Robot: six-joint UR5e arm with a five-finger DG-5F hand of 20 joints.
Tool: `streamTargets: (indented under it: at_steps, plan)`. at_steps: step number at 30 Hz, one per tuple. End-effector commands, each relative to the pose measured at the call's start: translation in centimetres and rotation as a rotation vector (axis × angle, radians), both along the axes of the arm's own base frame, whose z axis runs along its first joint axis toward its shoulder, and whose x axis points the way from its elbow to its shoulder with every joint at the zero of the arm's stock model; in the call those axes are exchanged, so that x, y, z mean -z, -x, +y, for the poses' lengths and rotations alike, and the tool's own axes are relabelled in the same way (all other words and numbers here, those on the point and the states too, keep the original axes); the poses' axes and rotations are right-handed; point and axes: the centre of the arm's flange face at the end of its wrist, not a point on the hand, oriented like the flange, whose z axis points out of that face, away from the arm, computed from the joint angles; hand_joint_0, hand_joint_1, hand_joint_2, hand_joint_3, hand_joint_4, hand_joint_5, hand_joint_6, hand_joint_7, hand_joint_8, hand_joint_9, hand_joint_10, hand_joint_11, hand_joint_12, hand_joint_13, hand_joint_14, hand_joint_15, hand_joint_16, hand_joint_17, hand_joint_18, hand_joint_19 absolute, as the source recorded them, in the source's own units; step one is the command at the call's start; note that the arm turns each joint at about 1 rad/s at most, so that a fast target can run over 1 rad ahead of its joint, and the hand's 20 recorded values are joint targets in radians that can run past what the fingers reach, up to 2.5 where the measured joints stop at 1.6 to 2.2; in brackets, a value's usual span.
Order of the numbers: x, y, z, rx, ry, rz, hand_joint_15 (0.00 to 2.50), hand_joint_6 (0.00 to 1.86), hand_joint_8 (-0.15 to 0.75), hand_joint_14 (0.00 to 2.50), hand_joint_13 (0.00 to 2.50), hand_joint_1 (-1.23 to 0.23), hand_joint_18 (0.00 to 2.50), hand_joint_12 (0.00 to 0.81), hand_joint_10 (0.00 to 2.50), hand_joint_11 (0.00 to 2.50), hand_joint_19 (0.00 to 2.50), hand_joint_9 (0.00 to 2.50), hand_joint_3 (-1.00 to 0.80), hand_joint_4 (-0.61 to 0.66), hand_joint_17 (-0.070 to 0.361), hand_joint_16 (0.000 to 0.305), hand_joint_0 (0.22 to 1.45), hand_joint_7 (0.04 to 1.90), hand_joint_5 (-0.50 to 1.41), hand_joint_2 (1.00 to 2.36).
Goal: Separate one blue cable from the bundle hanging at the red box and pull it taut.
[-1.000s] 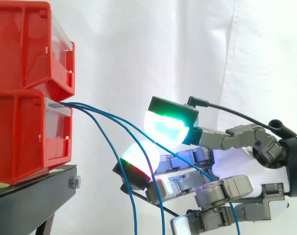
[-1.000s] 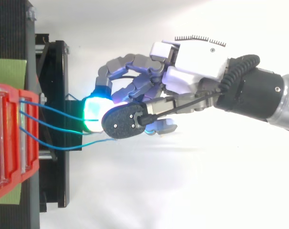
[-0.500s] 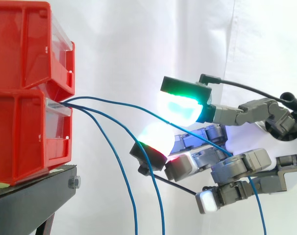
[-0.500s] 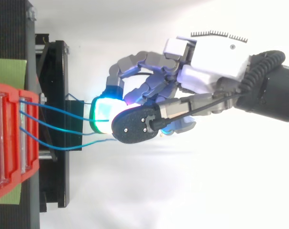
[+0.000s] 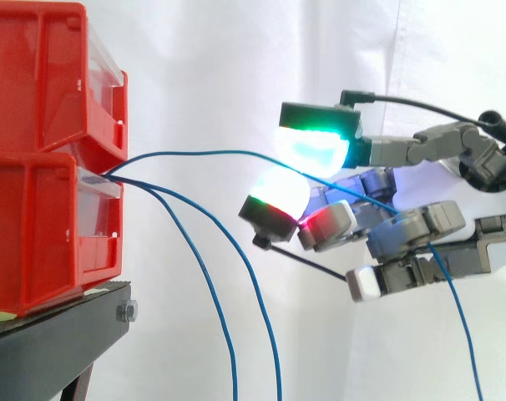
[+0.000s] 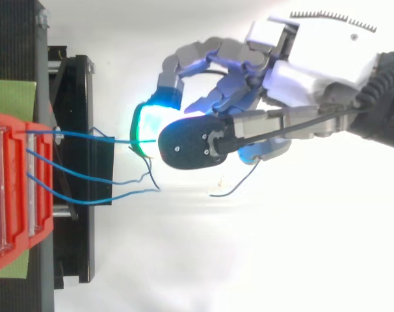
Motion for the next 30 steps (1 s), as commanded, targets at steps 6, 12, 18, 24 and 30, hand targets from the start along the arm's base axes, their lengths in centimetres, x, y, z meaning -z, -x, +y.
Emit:
streamTargets:
  at_steps: [6, 12, 18, 24, 30]
  plan:
    - [-0.23, 0.13, -0.09, 0.012, 0.012, 0.002, 1.58, 0.88, 0.256, 0.78, 1.4, -0.68, 0.98, 0.245, 0.0, 1.61, 0.78, 1.01, -0.38, 0.16, 0.068, 0.03, 0.74, 1.07, -0.28, 1.01]
    - [-0.35, 0.13, -0.09, 0.012, 0.012, 0.0, 1.6, 0.89, 0.27, 0.8, 1.4, -0.62, 1.0, 0.258, 0.08, 1.64, 0.81, 1.03, -0.5, 0.18, 0.07, 0.031, 0.68, 1.07, -0.27, 1.0]
    - [-0.36, -0.06, 0.06, 0.011, 0.01, -0.014, 1.55, 0.88, 0.279, 0.9, 1.4, -0.59, 1.01, 0.265, 0.15, 1.65, 0.84, 1.02, -0.5, 0.19, 0.071, 0.032, 0.63, 1.06, -0.27, 1.0]
    - [-0.61, -0.47, -0.01, 0.038, 0.007, -0.055, 1.54, 0.88, 0.281, 0.95, 1.4, -0.6, 1.03, 0.262, 0.22, 1.65, 0.86, 1.03, -0.5, 0.19, 0.073, 0.033, 0.61, 1.07, -0.27, 1.0]
    - [-0.7, -0.54, 0.08, 0.052, 0.006, -0.066, 1.48, 0.89, 0.289, 1.0, 1.44, -0.68, 1.06, 0.268, 0.22, 1.67, 0.86, 1.05, -0.5, 0.2, 0.077, 0.034, 0.59, 1.08, -0.26, 1.0]
